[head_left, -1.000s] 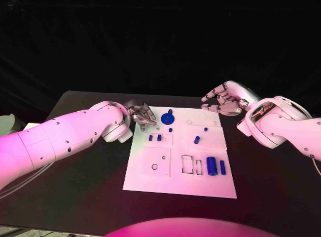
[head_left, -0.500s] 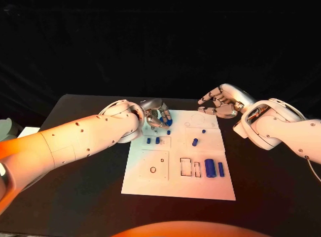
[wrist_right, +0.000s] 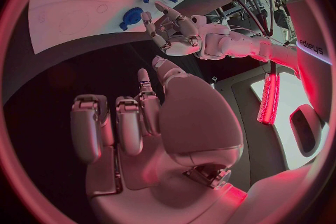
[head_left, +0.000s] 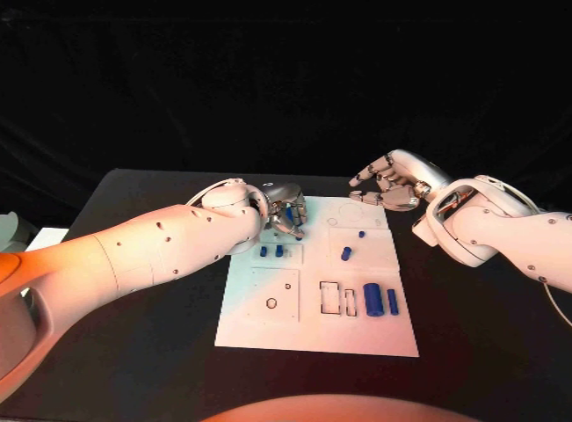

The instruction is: Assemble the parts on the task board

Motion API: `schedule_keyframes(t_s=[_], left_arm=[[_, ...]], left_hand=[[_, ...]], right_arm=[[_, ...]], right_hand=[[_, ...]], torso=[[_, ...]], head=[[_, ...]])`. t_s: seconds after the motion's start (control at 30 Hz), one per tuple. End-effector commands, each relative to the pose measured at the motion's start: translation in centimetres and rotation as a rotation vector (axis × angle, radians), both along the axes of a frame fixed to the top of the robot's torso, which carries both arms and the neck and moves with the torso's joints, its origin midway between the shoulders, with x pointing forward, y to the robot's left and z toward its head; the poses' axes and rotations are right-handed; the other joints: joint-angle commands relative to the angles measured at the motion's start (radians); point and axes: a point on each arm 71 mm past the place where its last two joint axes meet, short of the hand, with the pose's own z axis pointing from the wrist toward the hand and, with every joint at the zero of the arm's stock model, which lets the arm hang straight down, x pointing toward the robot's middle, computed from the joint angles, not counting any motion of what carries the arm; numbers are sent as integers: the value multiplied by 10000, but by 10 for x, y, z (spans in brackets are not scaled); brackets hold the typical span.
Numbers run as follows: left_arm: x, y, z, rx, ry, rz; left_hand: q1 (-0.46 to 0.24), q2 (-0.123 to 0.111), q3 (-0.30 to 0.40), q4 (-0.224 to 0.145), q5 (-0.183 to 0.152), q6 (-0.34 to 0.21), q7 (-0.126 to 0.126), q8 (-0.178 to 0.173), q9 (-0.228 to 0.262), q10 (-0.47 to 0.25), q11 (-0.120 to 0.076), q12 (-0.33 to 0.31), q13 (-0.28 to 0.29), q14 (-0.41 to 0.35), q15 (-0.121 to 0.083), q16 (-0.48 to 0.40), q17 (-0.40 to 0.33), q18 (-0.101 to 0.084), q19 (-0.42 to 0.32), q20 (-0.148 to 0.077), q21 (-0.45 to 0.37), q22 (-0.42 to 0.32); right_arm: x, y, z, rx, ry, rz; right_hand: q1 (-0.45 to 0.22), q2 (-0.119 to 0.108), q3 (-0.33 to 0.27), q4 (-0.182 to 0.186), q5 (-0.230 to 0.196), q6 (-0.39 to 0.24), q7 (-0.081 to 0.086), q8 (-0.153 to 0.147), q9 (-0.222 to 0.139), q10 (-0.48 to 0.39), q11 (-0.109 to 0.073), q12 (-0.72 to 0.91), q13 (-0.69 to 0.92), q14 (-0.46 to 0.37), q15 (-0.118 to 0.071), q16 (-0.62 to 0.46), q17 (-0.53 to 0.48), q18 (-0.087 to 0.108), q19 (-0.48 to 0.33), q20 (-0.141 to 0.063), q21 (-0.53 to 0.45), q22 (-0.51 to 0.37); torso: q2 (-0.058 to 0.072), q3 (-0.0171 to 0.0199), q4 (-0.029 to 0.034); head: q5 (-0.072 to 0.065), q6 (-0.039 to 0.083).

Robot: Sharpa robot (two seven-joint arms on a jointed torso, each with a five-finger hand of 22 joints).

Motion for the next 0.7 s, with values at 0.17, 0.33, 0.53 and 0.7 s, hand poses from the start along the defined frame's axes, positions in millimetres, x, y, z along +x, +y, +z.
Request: schedule_keyframes(t_s=[0.17, 0.33, 0.53, 0.7], left_arm=[[2, -4, -5, 675, 85, -86], [4, -5, -7, 694, 43, -44], [5, -6, -9, 716, 50, -40], [5, -8, -12, 763, 142, -101]], left_hand=[[13, 153, 65, -21, 6, 278, -41, -130, -53, 264, -41, -210, -114, 305, -84, 1, -149, -184, 157, -21, 303, 330], [123, 236, 271, -72, 76, 433, -61, -204, -88, 428, -61, -389, -198, 309, -105, -2, -203, -211, 191, -43, 456, 504], [215, 274, 571, -149, 89, 605, -82, -299, -132, 661, -90, -609, -241, 308, -130, -21, -315, -253, 239, -69, 685, 759], [160, 218, 760, -176, 82, 742, -94, -389, -166, 851, -113, -819, -243, 298, -141, -45, -434, -280, 266, -87, 841, 939]], right_arm=[[-1, 2, 0, -38, 15, 158], [-1, 3, 0, -36, 15, 164], [-1, 3, 0, -33, 17, 178], [-1, 4, 0, -29, 20, 195]], right_hand=[[87, -19, -75, -4, 45, -36, 12, 27, -13, 247, 17, -10, 1606, 974, 50, -45, 2352, 205, 345, 29, -63, 1305], [87, -19, -75, -4, 45, -36, 12, 27, -13, 247, 17, -10, 1606, 974, 50, -45, 2352, 205, 345, 29, -63, 1305], [87, -19, -75, -4, 45, -36, 12, 27, -13, 247, 17, -10, 1606, 974, 50, -45, 2352, 205, 345, 29, -63, 1305], [87, -19, -75, -4, 45, -36, 12, 27, -13, 247, 17, -10, 1606, 974, 50, -45, 2352, 205, 345, 29, -63, 1305]], torso=[[-14, -4, 15], [-10, -1, -2], [-15, 2, 14], [-14, 0, 8]], head=[[-11, -33], [9, -31], [0, -50], [13, -57]])
